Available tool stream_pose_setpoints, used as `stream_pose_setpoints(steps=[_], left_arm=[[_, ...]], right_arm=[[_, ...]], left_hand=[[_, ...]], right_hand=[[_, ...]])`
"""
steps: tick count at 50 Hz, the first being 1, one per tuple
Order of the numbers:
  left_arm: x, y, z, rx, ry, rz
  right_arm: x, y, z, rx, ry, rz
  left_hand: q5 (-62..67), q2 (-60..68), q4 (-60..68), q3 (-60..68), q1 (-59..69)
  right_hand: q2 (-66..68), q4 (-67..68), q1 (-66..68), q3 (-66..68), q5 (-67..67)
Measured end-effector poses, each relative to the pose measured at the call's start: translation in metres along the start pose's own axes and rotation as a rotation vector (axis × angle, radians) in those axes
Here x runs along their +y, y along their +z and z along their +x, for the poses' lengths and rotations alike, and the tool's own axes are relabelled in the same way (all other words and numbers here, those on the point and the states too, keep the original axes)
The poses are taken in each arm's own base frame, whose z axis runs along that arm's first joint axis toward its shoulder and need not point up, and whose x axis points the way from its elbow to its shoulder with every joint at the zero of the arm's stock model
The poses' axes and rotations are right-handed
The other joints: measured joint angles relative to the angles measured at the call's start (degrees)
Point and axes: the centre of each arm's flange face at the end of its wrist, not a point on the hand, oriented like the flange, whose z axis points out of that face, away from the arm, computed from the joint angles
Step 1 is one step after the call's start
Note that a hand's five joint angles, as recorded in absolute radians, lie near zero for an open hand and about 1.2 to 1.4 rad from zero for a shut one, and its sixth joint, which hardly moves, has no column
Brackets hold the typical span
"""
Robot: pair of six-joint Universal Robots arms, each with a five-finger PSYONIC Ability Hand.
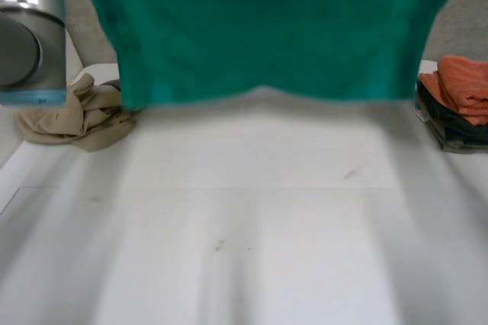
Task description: Fold the laundry.
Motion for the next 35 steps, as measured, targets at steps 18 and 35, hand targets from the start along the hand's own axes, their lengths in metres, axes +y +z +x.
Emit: stream_pose_setpoints(steps=[18, 35], left_arm=[[0.079, -0.105, 0.022, 0.124, -0.03, -0.446], [0.062, -0.279, 0.025, 0.454, 0.102, -1.092]], right_arm=[[0.076, -0.069, -0.045, -0.261, 0.082, -0.335], [0.126, -0.219, -0.043, -0.735, -0.277, -0.956]], left_hand=[[0.0, 0.01, 0.0, 0.0, 0.0], [0.0, 0.02, 0.04, 0.0, 0.0]], right_hand=[[0.0, 0.1, 0.0, 0.03, 0.0], [0.0, 0.11, 0.0, 0.04, 0.0]])
